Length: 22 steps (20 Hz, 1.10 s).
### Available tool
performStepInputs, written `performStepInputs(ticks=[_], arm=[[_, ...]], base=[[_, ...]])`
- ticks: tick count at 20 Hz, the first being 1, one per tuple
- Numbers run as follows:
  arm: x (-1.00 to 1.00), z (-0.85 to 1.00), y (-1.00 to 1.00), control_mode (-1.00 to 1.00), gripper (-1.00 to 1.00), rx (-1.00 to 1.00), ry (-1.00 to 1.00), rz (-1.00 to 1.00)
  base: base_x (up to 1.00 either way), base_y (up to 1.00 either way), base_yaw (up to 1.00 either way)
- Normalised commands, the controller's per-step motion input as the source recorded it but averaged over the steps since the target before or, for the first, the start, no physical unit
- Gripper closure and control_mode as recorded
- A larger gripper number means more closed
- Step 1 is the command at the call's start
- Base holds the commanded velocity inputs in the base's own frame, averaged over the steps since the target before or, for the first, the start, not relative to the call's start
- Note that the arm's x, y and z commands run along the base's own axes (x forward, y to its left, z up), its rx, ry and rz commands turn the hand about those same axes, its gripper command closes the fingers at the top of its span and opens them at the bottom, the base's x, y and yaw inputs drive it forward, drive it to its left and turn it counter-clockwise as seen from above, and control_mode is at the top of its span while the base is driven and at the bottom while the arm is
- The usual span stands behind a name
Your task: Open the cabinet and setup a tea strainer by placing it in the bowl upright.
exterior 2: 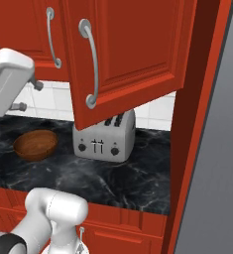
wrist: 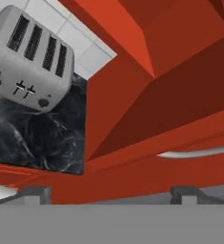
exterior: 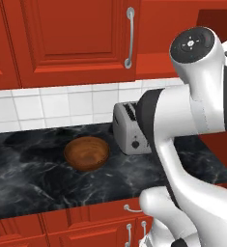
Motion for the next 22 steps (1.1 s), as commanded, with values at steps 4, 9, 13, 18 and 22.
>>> performStepInputs(ticks=[4,9,13,18,22], arm=[[0.29,0.0,-0.24,-1.0,-1.0,-0.21,0.13,0.0],[0.35,0.0,-0.15,-1.0,-1.0,-0.26,0.2,0.0],[0.15,0.0,-0.25,-1.0,-1.0,-0.21,0.18,0.0],[0.12,0.0,-0.21,-1.0,-1.0,-0.18,0.22,0.0],[0.11,0.0,-0.11,-1.0,-1.0,-0.16,0.29,0.0]], base=[[0.0,0.0,0.0],[0.0,0.0,0.0],[0.0,0.0,0.0],[0.0,0.0,0.0],[0.0,0.0,0.0]])
